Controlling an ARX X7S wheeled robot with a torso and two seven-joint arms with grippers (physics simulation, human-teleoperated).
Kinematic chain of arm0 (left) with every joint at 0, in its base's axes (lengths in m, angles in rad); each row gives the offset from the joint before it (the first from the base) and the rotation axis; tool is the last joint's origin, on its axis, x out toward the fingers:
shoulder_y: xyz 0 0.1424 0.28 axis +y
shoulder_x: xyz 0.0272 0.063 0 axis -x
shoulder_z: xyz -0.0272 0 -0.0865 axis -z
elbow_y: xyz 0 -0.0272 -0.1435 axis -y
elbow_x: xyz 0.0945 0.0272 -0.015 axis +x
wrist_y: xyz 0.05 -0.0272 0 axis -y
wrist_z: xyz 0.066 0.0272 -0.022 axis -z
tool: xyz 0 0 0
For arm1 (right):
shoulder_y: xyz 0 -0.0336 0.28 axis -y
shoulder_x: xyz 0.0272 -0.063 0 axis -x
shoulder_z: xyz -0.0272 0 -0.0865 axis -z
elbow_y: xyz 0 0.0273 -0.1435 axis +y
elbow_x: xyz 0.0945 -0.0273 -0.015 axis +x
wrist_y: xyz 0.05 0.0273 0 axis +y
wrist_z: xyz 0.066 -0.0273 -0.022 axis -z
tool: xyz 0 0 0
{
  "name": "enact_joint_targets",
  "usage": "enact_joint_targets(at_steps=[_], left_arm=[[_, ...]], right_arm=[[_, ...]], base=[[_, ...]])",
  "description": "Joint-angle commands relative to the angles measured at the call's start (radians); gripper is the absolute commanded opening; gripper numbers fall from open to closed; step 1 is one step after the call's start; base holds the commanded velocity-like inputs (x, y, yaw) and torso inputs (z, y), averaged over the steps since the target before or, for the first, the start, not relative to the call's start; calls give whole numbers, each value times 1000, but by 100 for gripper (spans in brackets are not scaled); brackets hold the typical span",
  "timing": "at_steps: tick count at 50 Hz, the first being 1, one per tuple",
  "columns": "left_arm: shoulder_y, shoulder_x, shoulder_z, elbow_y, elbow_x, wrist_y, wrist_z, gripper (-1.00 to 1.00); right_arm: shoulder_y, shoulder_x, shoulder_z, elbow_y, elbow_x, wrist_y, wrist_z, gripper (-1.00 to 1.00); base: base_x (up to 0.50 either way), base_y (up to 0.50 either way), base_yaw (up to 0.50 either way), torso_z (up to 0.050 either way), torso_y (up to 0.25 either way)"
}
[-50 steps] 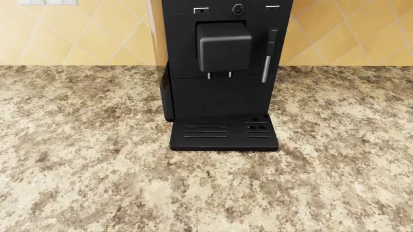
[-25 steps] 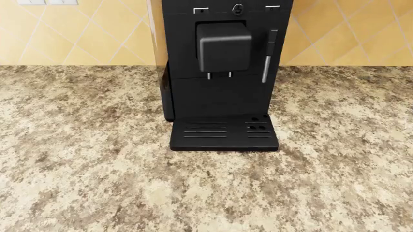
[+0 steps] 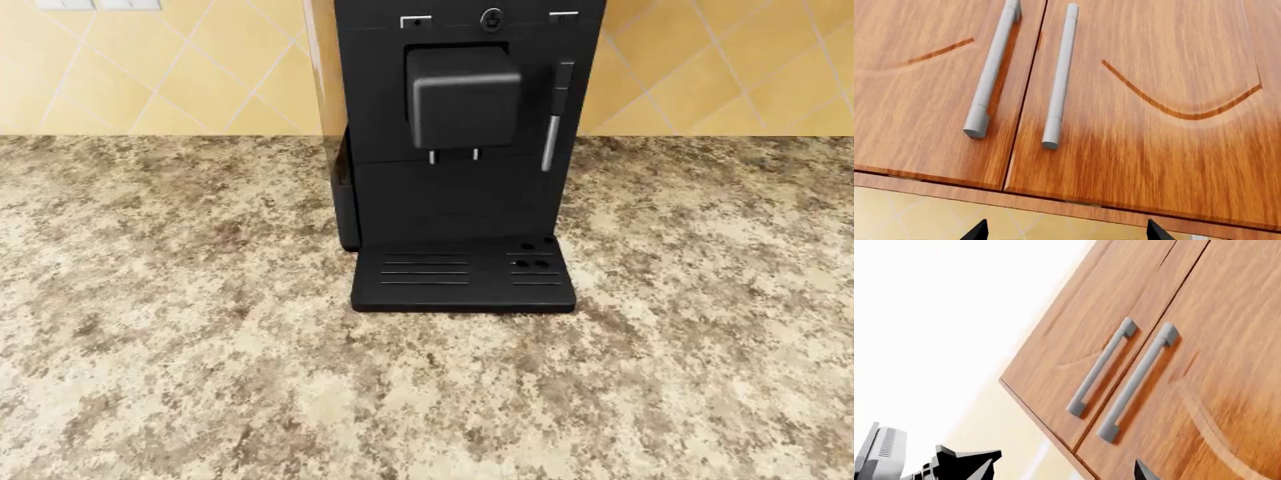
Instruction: Pick the peach, ginger from the counter and place them in the cabinet. Then close the cabinet.
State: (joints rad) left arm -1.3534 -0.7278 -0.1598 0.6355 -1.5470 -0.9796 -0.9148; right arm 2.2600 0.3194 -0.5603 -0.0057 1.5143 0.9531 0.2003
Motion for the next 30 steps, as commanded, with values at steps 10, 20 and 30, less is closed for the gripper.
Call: enact_joint_targets(at_steps=[10, 20, 30], left_arm=[[31, -7, -2, 29, -13, 7, -7, 100], [42, -12, -8, 42, -27, 14, -15, 100], [75, -15, -27, 62, -38, 29, -20, 100]], right_arm=[[-86, 187, 50, -86, 54, 64, 157, 100], [-206, 302, 102, -170, 107, 50, 270, 100], [-291, 396, 165, -279, 199, 25, 384, 100]], base=[[0, 0, 0, 0, 0], [0, 0, 0, 0, 0], [0, 0, 0, 0, 0]])
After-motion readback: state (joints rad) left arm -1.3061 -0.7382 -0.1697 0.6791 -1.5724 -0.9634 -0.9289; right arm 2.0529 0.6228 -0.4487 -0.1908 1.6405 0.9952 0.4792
